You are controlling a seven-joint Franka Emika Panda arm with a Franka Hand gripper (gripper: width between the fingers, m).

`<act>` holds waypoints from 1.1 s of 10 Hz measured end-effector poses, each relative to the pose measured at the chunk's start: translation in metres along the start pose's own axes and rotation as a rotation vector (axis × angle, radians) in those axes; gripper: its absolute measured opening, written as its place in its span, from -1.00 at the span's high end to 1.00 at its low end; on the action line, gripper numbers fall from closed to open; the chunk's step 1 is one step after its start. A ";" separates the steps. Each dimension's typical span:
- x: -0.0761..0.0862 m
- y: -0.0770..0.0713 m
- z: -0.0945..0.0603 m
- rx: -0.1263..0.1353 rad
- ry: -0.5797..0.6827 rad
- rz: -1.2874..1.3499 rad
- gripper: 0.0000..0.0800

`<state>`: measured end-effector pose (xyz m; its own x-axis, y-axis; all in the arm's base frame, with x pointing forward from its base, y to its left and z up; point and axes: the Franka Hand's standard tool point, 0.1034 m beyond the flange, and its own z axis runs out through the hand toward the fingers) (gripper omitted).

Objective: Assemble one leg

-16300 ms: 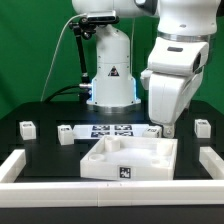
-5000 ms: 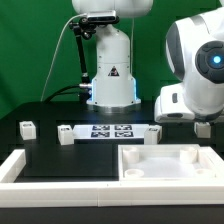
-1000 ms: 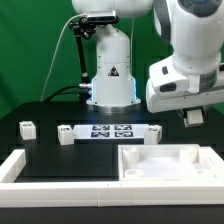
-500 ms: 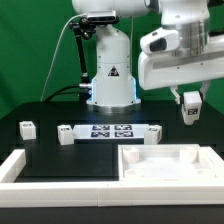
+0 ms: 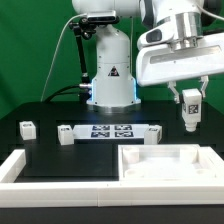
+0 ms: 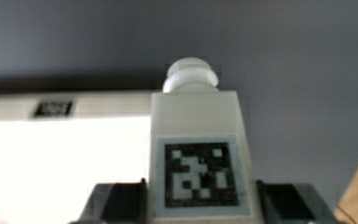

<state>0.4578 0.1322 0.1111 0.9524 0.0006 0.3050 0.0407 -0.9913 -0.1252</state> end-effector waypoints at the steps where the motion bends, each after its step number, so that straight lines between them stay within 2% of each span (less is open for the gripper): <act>1: 0.006 0.005 -0.003 -0.004 -0.004 -0.030 0.27; 3: 0.022 0.012 -0.005 -0.008 0.020 -0.082 0.27; 6: 0.019 0.012 -0.004 -0.007 0.014 -0.084 0.27; 8: 0.023 0.017 0.006 -0.008 0.007 -0.118 0.27; 10: 0.051 0.016 0.006 0.000 0.020 -0.126 0.27; 11: 0.065 0.016 0.011 0.005 0.027 -0.128 0.27</act>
Offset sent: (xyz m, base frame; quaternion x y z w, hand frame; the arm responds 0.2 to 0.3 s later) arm 0.0000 0.0000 0.0000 0.0000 0.0000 0.0000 1.0000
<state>0.5233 0.1179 0.1181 0.9309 0.1234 0.3438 0.1628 -0.9827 -0.0881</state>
